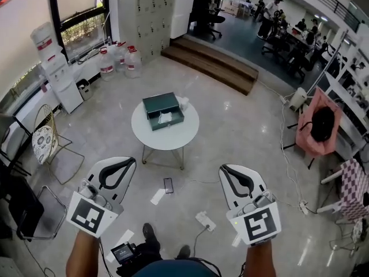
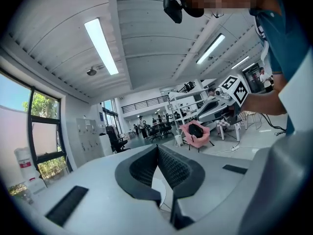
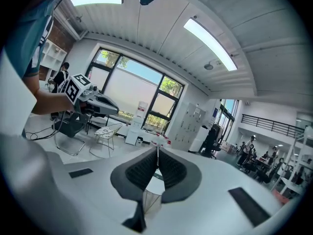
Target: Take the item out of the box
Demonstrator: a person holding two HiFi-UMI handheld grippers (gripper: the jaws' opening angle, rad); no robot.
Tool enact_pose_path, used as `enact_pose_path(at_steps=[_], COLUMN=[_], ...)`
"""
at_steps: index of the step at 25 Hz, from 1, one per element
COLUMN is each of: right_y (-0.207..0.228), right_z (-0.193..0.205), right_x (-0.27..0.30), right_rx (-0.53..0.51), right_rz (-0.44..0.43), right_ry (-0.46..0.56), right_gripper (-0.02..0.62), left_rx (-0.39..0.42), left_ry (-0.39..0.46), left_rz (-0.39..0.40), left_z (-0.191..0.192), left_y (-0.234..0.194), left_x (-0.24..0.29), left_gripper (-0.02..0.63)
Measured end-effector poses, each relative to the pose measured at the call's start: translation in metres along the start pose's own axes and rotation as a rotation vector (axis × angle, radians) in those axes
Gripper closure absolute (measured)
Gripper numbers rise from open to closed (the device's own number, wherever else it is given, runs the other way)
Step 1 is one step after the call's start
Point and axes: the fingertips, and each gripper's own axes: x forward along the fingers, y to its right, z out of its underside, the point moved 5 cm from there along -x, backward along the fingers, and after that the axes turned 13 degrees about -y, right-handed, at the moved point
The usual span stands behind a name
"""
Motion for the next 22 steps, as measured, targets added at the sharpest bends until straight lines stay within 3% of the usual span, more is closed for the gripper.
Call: enact_pose_path(at_steps=[11, 22], right_y=[0.026, 0.016], right_z=[-0.027, -0.073], right_x=[0.081, 0.149], right_rx=[0.055, 0.032], right_rz=[0.079, 0.128], right_ry=[-0.049, -0.089], right_gripper=[0.555, 0.555], left_rx=[0.034, 0.013], left_ry=[0.031, 0.076], left_rz=[0.11, 0.154], left_z=[0.007, 0.037], left_y=[-0.088, -0.172], left_x=[0.071, 0.087], left_gripper=[0.588, 0.588])
